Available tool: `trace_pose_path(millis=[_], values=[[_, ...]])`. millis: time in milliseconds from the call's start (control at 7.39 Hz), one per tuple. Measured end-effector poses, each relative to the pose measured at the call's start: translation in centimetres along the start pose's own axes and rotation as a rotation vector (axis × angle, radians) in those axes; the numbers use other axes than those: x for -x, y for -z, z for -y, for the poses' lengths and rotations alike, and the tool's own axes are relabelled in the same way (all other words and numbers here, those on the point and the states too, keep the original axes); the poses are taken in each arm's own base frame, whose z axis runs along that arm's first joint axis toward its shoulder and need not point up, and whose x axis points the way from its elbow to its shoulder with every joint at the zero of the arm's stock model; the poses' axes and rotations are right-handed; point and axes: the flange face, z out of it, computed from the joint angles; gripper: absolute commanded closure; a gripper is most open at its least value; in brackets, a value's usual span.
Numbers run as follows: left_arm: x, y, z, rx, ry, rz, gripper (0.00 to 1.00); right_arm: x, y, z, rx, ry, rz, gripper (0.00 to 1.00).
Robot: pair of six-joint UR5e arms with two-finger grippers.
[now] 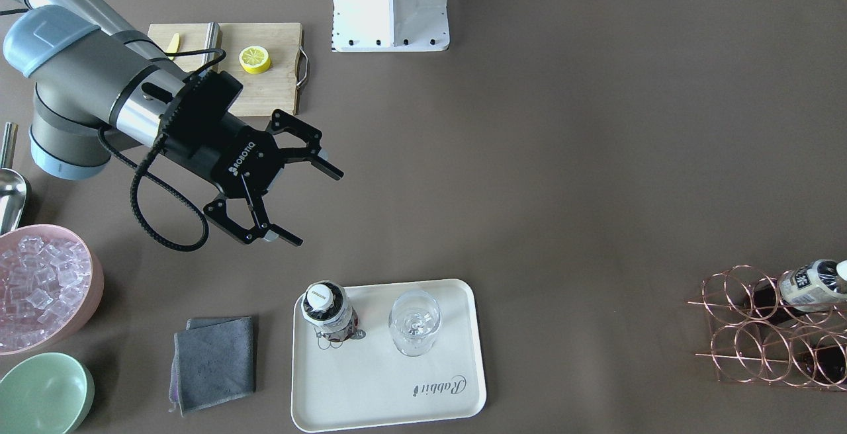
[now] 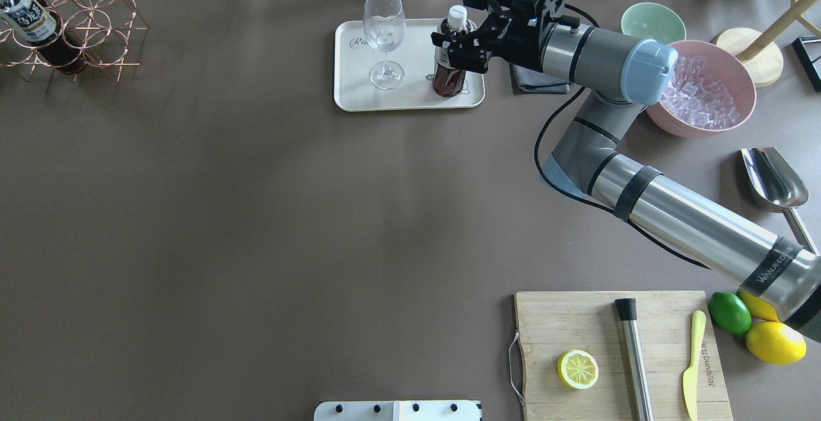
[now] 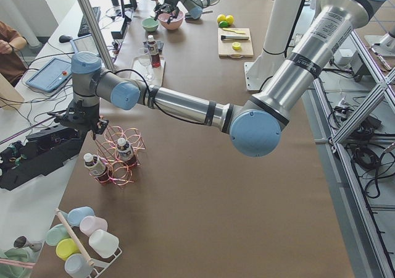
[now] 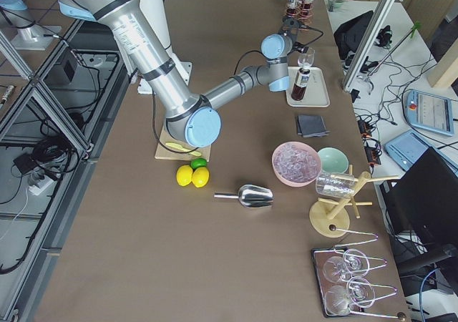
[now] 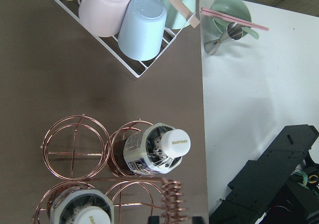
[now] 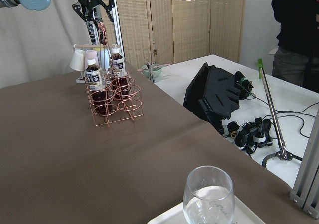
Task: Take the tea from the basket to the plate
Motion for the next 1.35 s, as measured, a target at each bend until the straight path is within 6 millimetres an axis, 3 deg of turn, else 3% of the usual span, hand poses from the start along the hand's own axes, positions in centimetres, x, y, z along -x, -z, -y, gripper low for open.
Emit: trace_pose_path(millis=[271,541,676,947,1218,1353], values=[[-0.1,0.5,-0.2,0.002,-0.017,-0.006,0.02,2.3,4.8,1.6,0.127,-0.048,0.03,0.0],[0.0,3.2,-0.2,0.007,-0.017,-0.023,0.02,1.0,8.0,-1.0,0.238,-0.105,0.024,0.0],[1.1,4.9,-0.7,0.011,-0.05,-0.016,0.02,-0.2,9.6,-4.1,0.292,-0.13,0.009,0.0],[6.8,6.9,-1.0,0.101,-0.333,0.046,0.02,-3.6,16.0,-12.8,0.421,-0.083,0.007,0.0],[14.0,7.7,2.0,0.171,-0.651,0.048,0.02,-6.2,25.0,-20.0,0.533,-0.163,0.019,0.0],[16.4,7.7,3.9,0.195,-0.772,0.042,0.02,-6.6,28.7,-23.2,0.586,-0.243,0.01,0.0]])
